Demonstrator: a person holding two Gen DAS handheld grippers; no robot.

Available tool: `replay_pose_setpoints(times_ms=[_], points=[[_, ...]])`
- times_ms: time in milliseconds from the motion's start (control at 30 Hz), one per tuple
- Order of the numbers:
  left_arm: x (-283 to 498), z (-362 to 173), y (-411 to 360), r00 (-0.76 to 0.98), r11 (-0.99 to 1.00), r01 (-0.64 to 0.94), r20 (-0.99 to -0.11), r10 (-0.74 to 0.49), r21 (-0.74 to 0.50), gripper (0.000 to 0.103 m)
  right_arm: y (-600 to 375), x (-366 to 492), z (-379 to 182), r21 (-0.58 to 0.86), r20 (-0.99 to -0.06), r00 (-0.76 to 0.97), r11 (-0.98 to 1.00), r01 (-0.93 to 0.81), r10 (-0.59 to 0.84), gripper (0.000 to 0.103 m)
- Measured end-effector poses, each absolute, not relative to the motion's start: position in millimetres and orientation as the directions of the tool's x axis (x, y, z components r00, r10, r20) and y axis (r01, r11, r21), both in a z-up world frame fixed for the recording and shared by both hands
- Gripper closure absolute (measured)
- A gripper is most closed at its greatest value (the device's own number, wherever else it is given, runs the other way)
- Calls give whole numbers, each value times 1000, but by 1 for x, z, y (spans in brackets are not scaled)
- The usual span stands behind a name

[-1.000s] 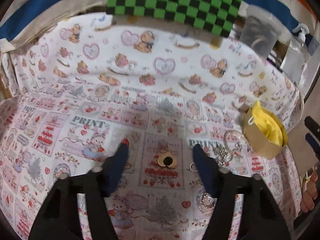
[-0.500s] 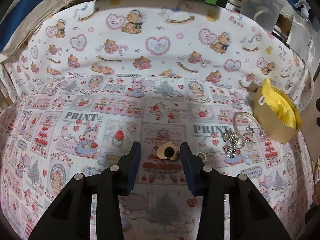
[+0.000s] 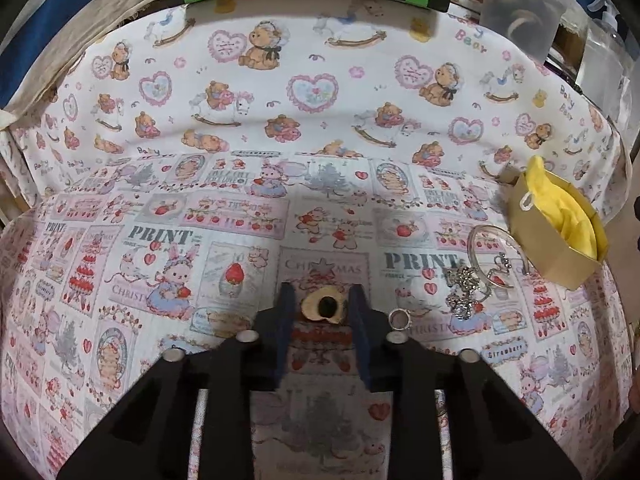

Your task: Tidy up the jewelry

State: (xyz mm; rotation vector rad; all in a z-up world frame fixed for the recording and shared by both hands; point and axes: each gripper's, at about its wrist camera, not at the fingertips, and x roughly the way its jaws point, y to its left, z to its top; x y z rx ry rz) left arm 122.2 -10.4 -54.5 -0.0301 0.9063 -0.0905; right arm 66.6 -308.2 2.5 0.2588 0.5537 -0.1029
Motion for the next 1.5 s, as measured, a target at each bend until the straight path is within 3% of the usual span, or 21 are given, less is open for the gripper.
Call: replay_pose_setpoints(times_ms=[367, 467, 600, 867, 1100, 1267, 1333, 1400, 1500], points=[[106, -30, 17, 655, 989, 21, -745, -124, -147, 81, -306, 67, 0, 210, -535, 844, 965, 159, -22, 0], [94, -12, 27, 714, 990, -19, -695, -86, -142, 81, -300, 66, 0, 199, -526, 850, 971, 135, -11, 0], [76, 9, 41, 816, 991, -114, -575, 52, -73, 81, -288, 68, -3, 159, -542, 840, 984, 81, 19, 0], [77, 13, 60, 834, 983, -132, -550, 43, -124, 81, -245, 58, 12, 124, -499, 857, 989, -77, 129, 0], [77, 9, 65, 836, 975, -151, -547, 37, -165, 81, -185, 73, 13, 119, -586, 767, 964, -238, 262, 0], [77, 9, 69, 837, 972, -155, -546, 34, -177, 81, -153, 94, -7, 81, -682, 685, 957, -277, 256, 1], [78, 8, 69, 839, 973, -155, -544, 37, -172, 81, -142, 105, -15, 40, -721, 657, 960, -276, 219, 7], [80, 6, 68, 833, 974, -165, -551, 52, -157, 81, -133, 116, -21, -4, -759, 627, 961, -275, 176, 25], [82, 4, 67, 827, 973, -160, -560, 42, -164, 81, -120, 131, -29, -19, -808, 569, 957, -289, 155, 36]])
